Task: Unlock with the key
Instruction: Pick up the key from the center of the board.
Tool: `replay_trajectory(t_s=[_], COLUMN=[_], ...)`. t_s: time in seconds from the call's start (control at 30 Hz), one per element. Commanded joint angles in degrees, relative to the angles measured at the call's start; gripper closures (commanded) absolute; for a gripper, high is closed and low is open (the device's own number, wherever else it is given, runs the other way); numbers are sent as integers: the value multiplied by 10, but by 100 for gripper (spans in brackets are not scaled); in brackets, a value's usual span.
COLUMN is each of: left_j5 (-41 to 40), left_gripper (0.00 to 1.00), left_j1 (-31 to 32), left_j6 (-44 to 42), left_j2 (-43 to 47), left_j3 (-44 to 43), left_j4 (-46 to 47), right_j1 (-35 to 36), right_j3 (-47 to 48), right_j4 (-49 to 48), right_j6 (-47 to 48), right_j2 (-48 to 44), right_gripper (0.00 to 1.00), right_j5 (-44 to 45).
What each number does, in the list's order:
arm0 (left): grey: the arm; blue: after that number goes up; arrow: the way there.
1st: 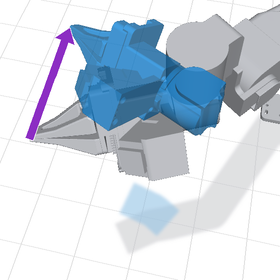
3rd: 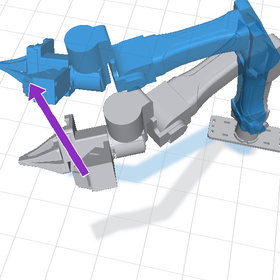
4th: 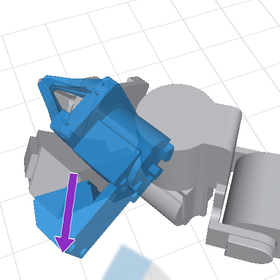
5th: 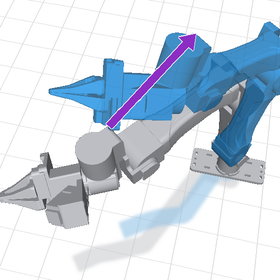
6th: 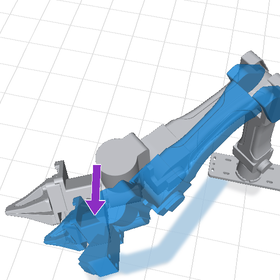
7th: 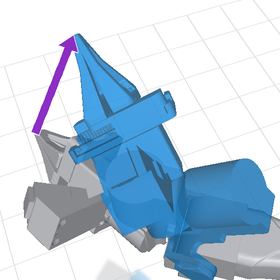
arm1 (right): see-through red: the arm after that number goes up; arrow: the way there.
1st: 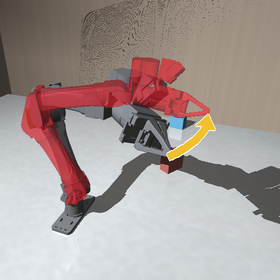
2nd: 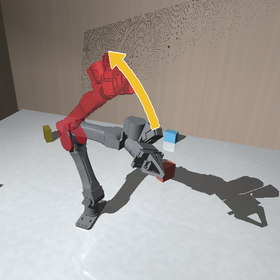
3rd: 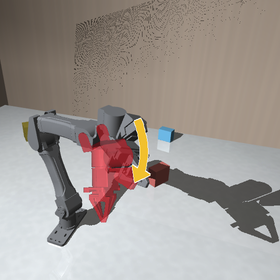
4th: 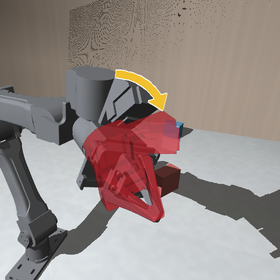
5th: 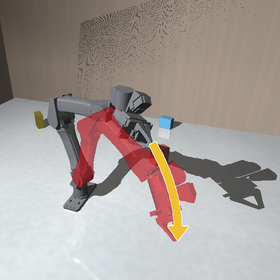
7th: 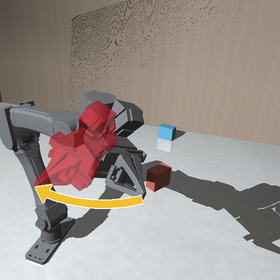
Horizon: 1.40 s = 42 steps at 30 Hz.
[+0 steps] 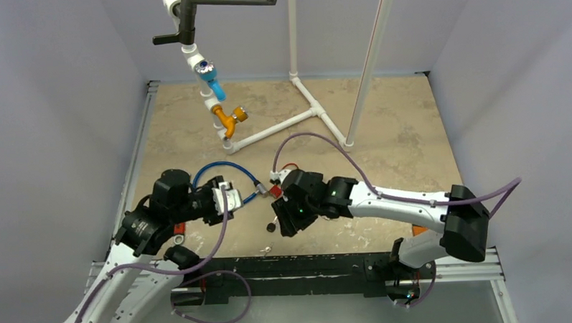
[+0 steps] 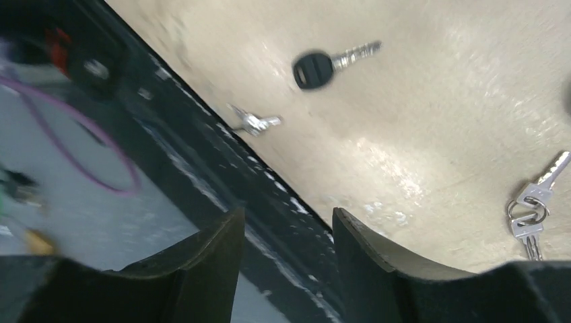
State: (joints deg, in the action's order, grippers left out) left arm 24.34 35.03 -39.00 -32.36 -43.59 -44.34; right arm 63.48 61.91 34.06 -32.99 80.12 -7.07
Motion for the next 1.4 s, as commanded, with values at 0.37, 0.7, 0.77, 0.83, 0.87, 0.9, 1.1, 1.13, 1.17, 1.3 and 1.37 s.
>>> replay_trajectory(t_s=[0.37,0.7,0.77,0.83,0.87,0.9,1.1,1.13,1.17,1.3,1.37], left_j5=[121,124,117,107,103,98,92,92,90,90,91], left_gripper=[39,37,37,37,37,37,37,37,37,37,37], left_j1=[-258,-262,-262,-262,-263,-263,-263,-263,-263,-263,-263], left_j6=[72,88,88,91,93,97,107,106,107,109,111], left_j2=[-133,-128,-130,-130,-127,-125,-129,-132,-135,-136,-134], left_j3=[-95,-104,-104,-105,-105,-105,-114,-117,-118,-123,-126], left_j4=[-166,-192,-195,-192,-189,-186,-187,-190,-192,-192,-190], right_j1=[152,158,159,161,162,163,172,173,174,176,176], right_j3=[-86,-68,-64,-61,-60,-59,-55,-55,-55,-58,-55], right_j4=[-254,-295,-298,-296,-295,-295,-278,-273,-271,-264,-253], right_j6=[221,243,243,245,246,247,252,251,250,245,240], right_j2=[76,147,156,164,167,171,197,200,203,207,210], right_gripper=[47,50,50,51,52,53,57,58,59,73,86], right_j5=[121,99,103,111,113,116,136,140,144,164,178])
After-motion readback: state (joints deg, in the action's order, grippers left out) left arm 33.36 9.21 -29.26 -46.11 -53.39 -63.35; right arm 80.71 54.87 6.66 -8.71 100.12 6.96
